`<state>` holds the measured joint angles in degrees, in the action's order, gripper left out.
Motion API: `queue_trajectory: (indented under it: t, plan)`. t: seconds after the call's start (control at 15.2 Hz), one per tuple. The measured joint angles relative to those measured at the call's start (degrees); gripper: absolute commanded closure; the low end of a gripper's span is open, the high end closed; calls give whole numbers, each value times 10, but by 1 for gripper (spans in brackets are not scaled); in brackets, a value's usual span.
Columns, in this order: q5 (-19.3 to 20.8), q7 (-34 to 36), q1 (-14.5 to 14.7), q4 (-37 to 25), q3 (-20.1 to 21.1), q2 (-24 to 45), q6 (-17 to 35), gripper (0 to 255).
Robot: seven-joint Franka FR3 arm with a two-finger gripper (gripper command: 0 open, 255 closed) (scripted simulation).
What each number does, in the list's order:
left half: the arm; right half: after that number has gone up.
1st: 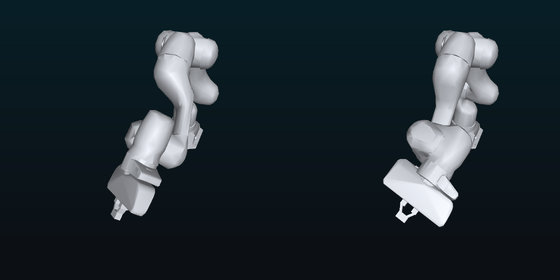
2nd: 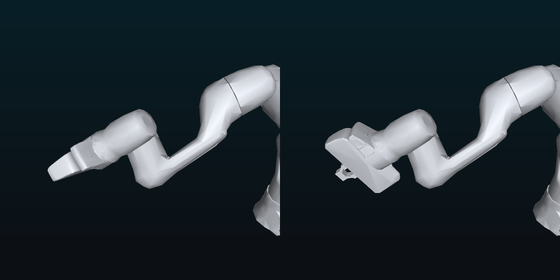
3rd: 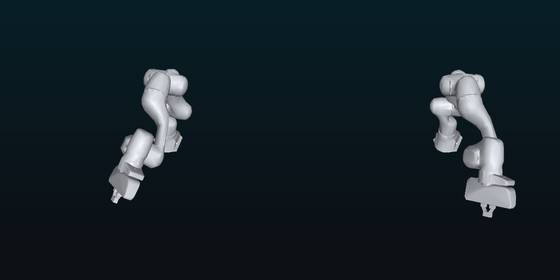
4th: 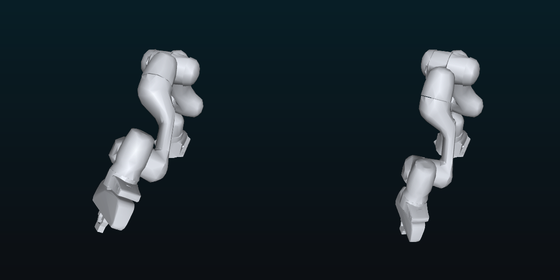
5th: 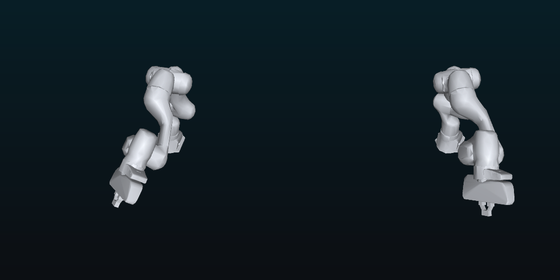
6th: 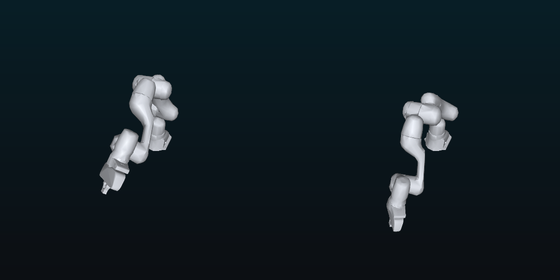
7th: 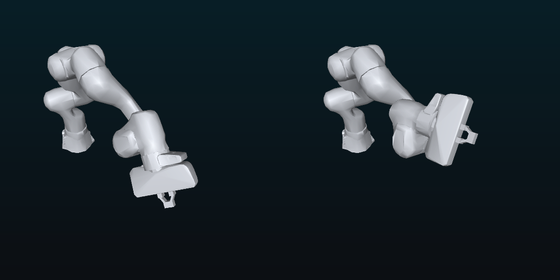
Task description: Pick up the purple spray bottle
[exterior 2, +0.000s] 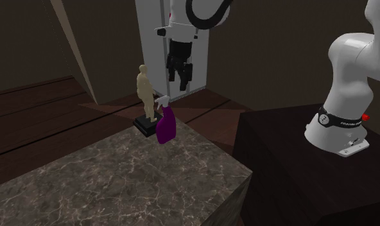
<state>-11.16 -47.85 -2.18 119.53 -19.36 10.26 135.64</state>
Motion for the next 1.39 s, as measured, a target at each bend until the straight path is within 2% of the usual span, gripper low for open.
queue_trajectory:
  t: [0.4, 0.92, 0.99, 1.39]
  plan:
    - [-54, -72, -40, -121, 17, 139, 8, 0]
    - [-77, -95, -54, -131, 31, 188, 45, 0]
    - [-78, -96, -54, -131, 32, 191, 47, 255]
    - [-80, -98, -56, -132, 33, 194, 50, 255]
